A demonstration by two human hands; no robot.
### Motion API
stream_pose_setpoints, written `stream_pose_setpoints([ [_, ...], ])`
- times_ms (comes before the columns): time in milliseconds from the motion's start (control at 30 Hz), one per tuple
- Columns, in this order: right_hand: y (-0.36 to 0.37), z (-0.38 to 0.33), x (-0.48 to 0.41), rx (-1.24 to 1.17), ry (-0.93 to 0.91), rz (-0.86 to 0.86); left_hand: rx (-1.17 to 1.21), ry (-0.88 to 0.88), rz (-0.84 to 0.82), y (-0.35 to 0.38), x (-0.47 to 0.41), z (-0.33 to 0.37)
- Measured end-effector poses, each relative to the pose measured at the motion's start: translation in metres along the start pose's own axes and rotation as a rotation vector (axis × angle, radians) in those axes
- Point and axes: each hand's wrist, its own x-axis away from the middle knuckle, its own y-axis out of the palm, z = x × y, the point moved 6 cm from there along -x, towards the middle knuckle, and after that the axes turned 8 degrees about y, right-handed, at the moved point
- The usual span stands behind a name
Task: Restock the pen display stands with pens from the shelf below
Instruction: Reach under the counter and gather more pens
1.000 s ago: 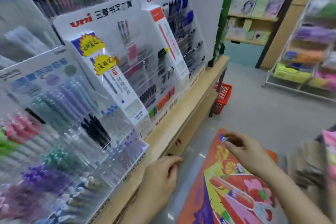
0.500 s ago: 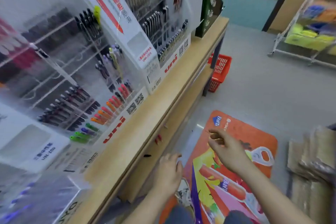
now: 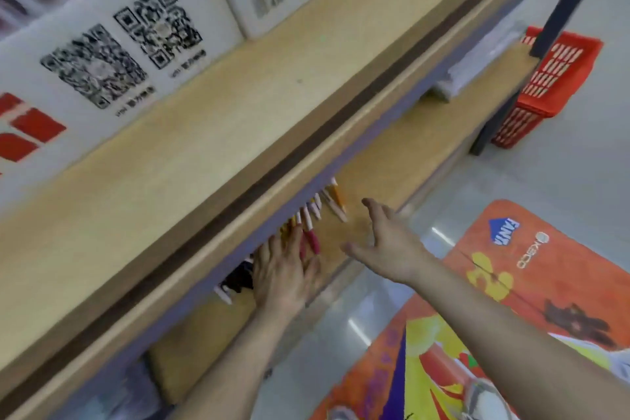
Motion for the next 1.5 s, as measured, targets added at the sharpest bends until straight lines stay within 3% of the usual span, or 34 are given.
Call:
stream_pose_setpoints([
  [100, 0.031, -0.013, -0.053, 0.141, -0.107, 0.1, -0.063, -0.058, 0.094, 0.02, -0.023, -0.01],
  [267, 0.069, -0.045, -0.099, 0.3, -0.226, 0.298, 0.065, 0.008, 0.332, 0.025, -0.039, -0.037],
  [400, 0.075, -0.055, -0.111, 0.366, -0.215, 0.42, 0.182, 0.029, 0.44, 0.018, -0.045, -0.045],
  [500, 0.075, -0.062, -0.117, 0.412, -0.171, 0.45, 0.146, 0.03, 0.538, 0.016, -0.042, -0.043],
  [600, 0.074, -0.069, -0.117, 0.458, -0.135, 0.455, 0.033, -0.076, 0.637, 0.007, -0.024, -0.057],
  [700, 0.071, -0.073, -0.118, 0.534, -0.134, 0.41, -0.051, -0.277, 0.579, 0.001, -0.005, -0.09],
  [833, 0.063, -0.075, -0.114, 0.538, -0.174, 0.321, 0.211, -0.589, 0.33, 0.019, -0.002, -0.149],
  [900, 0.058, -0.074, -0.11, 0.474, -0.231, 0.285, 0.194, -0.585, 0.251, 0.025, -0.006, -0.159],
  [1000, 0.05, -0.072, -0.11, 0.244, -0.287, 0.222, 0.216, -0.529, 0.28, 0.017, -0.012, -0.157],
  [1167, 0.047, -0.058, -0.115, -0.126, -0.245, 0.102, 0.273, -0.489, 0.247, 0.002, -0.029, -0.149],
  [1300, 0.04, -0.054, -0.111, 0.116, -0.246, 0.206, 0.359, -0.56, 0.292, 0.001, -0.033, -0.153],
  [1400, 0.036, -0.053, -0.101, 0.368, -0.259, 0.379, 0.582, -0.616, 0.355, 0.007, -0.027, -0.161],
  [1500, 0.041, -0.054, -0.094, 0.533, -0.269, 0.413, 0.858, -0.632, 0.471, 0.009, -0.021, -0.172],
])
